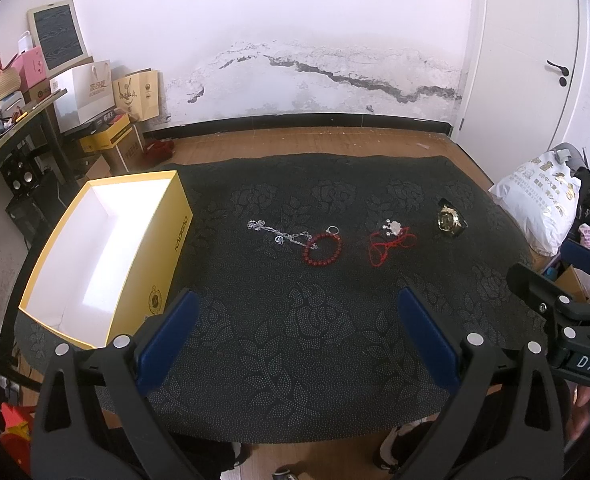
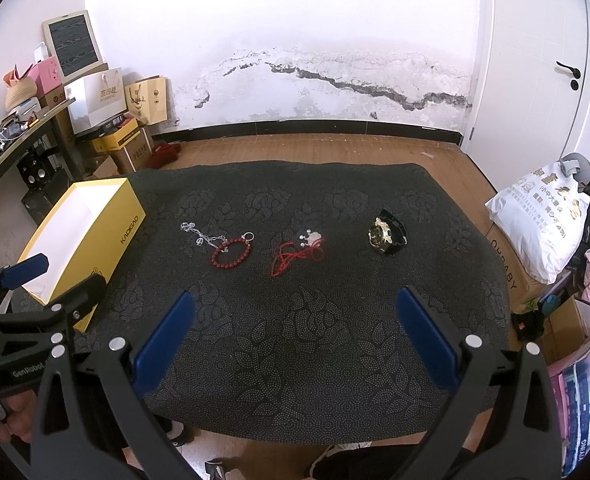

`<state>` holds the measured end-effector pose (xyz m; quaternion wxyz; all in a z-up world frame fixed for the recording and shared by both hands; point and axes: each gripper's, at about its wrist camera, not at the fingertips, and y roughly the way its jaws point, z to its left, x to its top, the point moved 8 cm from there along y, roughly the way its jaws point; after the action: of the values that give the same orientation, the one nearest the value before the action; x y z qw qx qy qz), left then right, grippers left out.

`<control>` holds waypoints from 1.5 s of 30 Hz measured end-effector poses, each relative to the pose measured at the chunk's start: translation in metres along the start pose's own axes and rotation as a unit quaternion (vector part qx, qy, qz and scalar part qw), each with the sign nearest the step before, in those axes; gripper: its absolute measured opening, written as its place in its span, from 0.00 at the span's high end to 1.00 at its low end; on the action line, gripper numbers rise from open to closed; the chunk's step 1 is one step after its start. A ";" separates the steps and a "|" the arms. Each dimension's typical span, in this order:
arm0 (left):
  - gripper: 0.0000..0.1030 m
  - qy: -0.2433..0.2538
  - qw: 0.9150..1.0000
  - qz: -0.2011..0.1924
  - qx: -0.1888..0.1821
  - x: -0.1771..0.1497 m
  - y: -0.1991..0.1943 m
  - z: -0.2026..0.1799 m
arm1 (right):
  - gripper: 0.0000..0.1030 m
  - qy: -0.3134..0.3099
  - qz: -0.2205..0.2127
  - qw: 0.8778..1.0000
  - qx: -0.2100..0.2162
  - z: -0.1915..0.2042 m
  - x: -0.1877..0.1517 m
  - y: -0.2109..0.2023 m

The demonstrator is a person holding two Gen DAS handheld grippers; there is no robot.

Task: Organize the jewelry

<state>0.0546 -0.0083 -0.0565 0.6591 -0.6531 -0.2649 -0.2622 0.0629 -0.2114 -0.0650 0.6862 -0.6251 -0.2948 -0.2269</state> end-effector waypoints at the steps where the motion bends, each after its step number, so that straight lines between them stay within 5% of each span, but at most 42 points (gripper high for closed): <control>1: 0.06 0.000 1.000 0.000 0.000 0.000 -0.001 0.000 | 0.05 0.000 0.000 1.000 0.000 0.000 0.000 0.000; 27: 0.06 -0.003 1.000 0.015 0.001 -0.010 0.017 0.006 | 0.05 0.001 0.001 1.000 0.009 0.007 0.000 0.001; 45: 0.06 -0.020 0.997 0.070 -0.019 -0.044 0.172 0.029 | 0.05 -0.021 0.015 1.000 0.006 -0.041 -0.013 0.123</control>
<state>0.1414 0.0220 -0.2112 0.6581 -0.6876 -0.2268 -0.2067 0.1420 -0.2385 -0.1646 0.6870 -0.6297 -0.3014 -0.2017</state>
